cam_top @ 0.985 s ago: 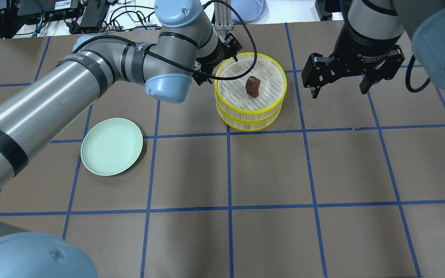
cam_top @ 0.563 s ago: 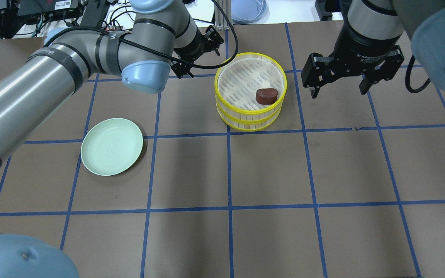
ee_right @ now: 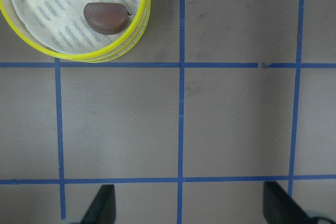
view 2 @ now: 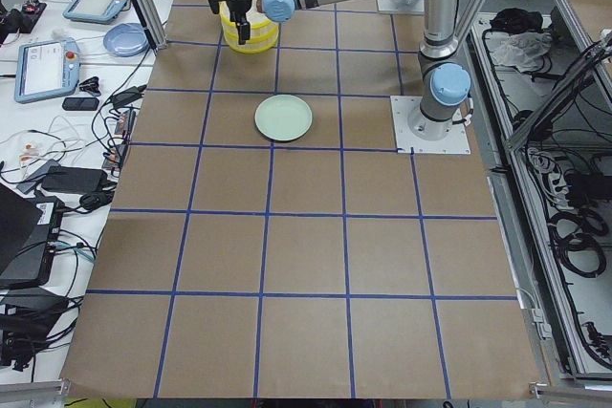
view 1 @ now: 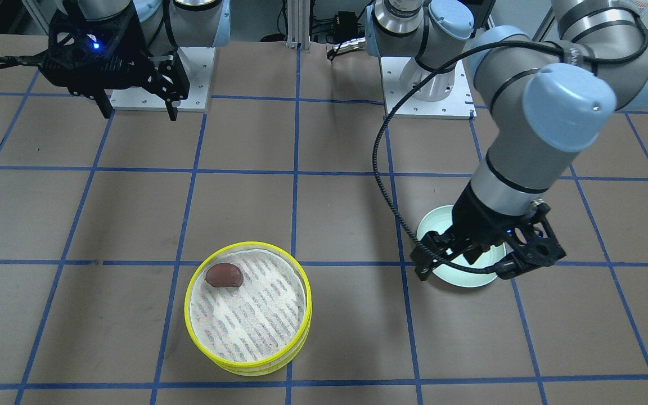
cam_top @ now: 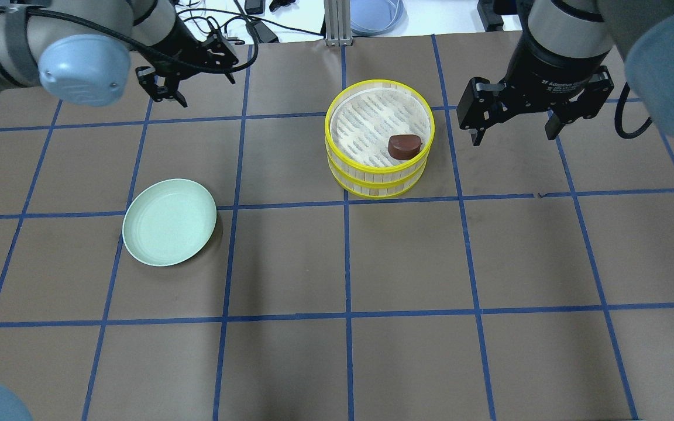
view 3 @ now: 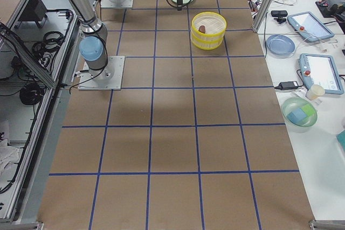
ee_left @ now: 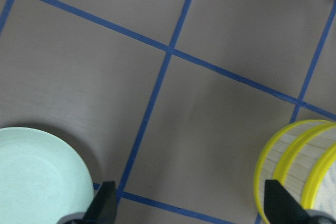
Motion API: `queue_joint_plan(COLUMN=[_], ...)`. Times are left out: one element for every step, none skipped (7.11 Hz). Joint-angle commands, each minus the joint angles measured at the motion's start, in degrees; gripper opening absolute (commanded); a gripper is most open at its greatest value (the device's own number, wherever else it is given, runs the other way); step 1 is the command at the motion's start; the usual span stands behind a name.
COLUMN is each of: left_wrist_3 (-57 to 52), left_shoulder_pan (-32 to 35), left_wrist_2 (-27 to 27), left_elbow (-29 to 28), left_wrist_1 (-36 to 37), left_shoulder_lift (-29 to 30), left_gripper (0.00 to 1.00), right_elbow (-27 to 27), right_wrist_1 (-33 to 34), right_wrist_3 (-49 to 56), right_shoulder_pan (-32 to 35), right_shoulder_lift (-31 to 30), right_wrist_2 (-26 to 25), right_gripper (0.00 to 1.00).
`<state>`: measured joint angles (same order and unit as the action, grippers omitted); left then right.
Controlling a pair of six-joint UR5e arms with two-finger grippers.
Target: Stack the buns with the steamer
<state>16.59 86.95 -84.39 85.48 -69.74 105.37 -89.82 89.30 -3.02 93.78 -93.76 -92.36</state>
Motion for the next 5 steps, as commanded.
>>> queue_joint_plan(left_wrist_3=[-12.41, -12.98, -12.99, -12.99, -13.6], left_shoulder_pan=[-2.58, -2.4, -2.23, -2.22, -2.14], left_wrist_2=[-10.62, -11.06, -8.19, -6.16, -5.96], left_elbow=[-0.13, 0.04, 0.56, 0.66, 0.66], left_wrist_1=[-9.58, -13.11, -15.84, -16.31, -16.83], left_shoulder_lift=[-5.94, -8.75, -11.22, -12.72, -14.04], left_gripper=[1.0, 1.0, 1.0, 1.0, 1.0], right_elbow=[0.0, 0.0, 0.0, 0.0, 0.0], right_wrist_1=[2.37, 2.37, 2.28, 2.37, 2.37], right_wrist_3=[0.12, 0.21, 0.73, 0.74, 0.82], right_shoulder_pan=[0.0, 0.0, 0.0, 0.0, 0.0], right_shoulder_lift=[0.06, -0.11, 0.15, 0.5, 0.5], right_wrist_2=[0.16, 0.16, 0.16, 0.34, 0.34], right_gripper=[1.0, 1.0, 1.0, 1.0, 1.0])
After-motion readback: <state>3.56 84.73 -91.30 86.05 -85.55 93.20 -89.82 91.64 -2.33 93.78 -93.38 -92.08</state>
